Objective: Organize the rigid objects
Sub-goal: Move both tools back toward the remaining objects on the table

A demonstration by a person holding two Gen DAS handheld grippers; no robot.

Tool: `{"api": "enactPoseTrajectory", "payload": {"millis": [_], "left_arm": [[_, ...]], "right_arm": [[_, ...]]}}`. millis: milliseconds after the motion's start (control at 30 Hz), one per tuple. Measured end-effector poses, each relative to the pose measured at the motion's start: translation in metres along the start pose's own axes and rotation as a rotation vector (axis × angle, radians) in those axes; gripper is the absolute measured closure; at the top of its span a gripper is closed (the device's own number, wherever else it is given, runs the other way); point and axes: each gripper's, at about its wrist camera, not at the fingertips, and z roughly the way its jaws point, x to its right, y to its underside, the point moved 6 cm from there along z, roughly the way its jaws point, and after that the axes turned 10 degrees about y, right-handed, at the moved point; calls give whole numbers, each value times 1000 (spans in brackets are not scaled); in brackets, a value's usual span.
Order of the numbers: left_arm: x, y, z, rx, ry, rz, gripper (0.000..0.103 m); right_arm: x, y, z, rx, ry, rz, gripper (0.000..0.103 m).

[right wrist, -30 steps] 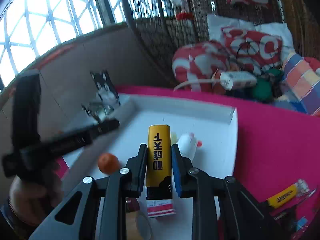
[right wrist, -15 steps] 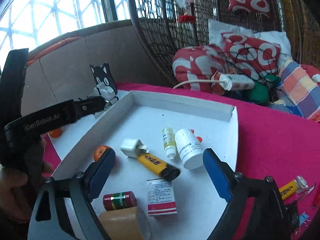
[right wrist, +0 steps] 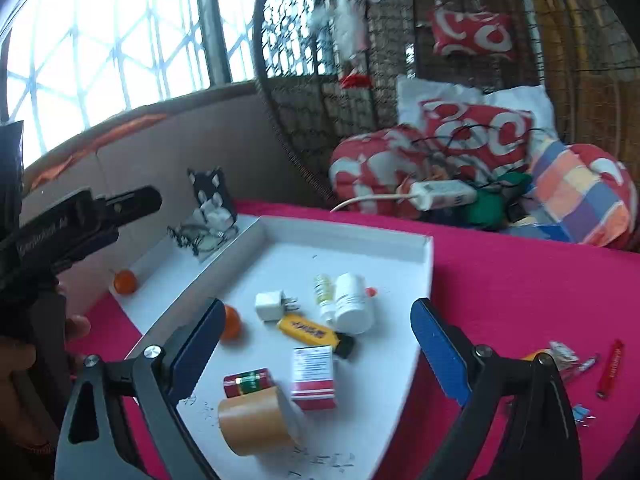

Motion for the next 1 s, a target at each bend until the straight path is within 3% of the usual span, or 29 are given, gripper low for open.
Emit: {"api": "enactPoseTrajectory", "payload": {"millis": [167, 333, 400, 500, 733, 867, 1000], "left_arm": [[29, 8, 3, -26, 36, 67, 0], [62, 24, 12, -77, 98, 120, 0], [77, 31, 18, -106, 122, 148, 0], [104, 48, 32, -166, 172, 192, 0], [167, 89, 87, -339, 238, 336, 0], [202, 118, 126, -476, 265, 442, 0], [229, 138, 151, -518, 246, 546, 0]], "right_arm": [[49, -5, -27, 55, 80, 62, 9], [128, -16, -73, 158, 173, 206, 9], [157, -18, -93, 202, 218, 256, 0], [196, -14, -118, 257, 281, 328, 0], [256, 22, -128, 225, 380, 396, 0], [278, 54, -119, 163, 366, 455, 0], [294, 73, -117, 148, 359, 488, 0]]}}
